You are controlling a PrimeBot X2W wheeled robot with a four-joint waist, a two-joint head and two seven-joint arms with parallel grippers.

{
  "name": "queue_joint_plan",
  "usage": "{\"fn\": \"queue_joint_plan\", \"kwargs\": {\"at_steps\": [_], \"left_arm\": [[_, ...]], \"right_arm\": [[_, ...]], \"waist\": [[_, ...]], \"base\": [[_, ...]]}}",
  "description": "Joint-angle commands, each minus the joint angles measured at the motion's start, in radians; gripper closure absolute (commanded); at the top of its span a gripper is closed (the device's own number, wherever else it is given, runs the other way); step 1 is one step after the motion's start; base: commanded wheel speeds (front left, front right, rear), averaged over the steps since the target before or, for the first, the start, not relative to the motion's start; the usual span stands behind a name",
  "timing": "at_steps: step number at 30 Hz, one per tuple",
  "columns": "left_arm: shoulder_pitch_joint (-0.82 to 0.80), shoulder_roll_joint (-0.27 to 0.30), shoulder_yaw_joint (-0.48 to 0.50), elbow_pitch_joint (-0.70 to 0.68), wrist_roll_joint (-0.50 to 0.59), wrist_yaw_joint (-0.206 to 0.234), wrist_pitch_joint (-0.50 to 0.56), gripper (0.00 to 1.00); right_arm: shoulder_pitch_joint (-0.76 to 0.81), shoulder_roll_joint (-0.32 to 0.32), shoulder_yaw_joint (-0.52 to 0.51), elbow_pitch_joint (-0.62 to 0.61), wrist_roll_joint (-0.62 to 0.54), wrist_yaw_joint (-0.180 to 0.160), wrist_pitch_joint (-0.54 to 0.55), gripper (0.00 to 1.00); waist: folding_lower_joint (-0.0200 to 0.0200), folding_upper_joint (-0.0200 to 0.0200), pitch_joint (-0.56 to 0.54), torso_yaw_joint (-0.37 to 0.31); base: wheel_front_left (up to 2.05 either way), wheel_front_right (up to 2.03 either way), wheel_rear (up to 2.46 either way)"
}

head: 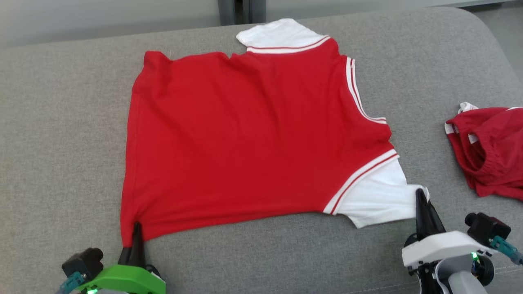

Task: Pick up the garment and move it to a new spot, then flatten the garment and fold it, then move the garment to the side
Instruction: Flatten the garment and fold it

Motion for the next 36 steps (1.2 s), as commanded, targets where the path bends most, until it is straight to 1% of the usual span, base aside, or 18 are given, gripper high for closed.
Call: {"fn": "queue_joint_plan", "kwargs": {"at_steps": [1,8,13,16,19,26,32,36], "left_arm": [[0.058,0.003,0.012,0.013,-0.001,0.005,0.005,1.0],[0.17,-0.007,0.035,-0.009,0.012,0.005,0.004,1.0],[0.235,-0.008,0.03,-0.049,0.017,0.005,0.003,1.0],[0.259,-0.009,0.012,-0.076,0.009,0.005,0.003,1.0],[0.248,-0.01,-0.028,-0.106,-0.001,0.004,0.003,1.0],[0.156,-0.012,-0.107,-0.156,-0.023,0.004,0.003,1.0],[0.089,-0.012,-0.13,-0.158,-0.031,0.004,0.003,1.0],[0.041,-0.013,-0.15,-0.129,-0.027,0.004,0.003,1.0]], "right_arm": [[0.039,-0.011,-0.009,0.007,-0.007,-0.004,-0.005,1.0],[0.171,-0.018,0.004,0.008,-0.003,-0.004,-0.005,1.0],[0.237,-0.028,-0.004,-0.027,0.021,-0.004,-0.005,1.0],[0.242,-0.029,-0.01,-0.054,0.034,-0.004,-0.005,1.0],[0.209,-0.022,0.006,-0.082,0.044,-0.004,-0.004,1.0],[0.114,-0.012,0.033,-0.122,0.071,-0.003,-0.004,1.0],[0.025,-0.009,0.029,-0.094,0.062,-0.003,-0.004,1.0],[-0.033,-0.007,0.02,-0.043,0.044,-0.003,-0.004,1.0]], "waist": [[0.0,0.0,-0.075,-0.002],[0.0,0.0,-0.177,0.013],[0.0,0.0,-0.203,0.014],[0.0,0.0,-0.204,0.017],[0.0,0.0,-0.196,0.026],[0.0,0.0,-0.166,0.043],[0.0,0.0,-0.136,0.048],[0.0,0.0,-0.106,0.053]], "base": [[0.0,0.0,0.0],[0.0,0.0,0.0],[0.0,0.0,0.0],[0.0,0.0,0.0],[0.0,0.0,0.0],[0.0,0.0,0.0],[0.0,0.0,0.0],[0.0,0.0,0.0]]}}
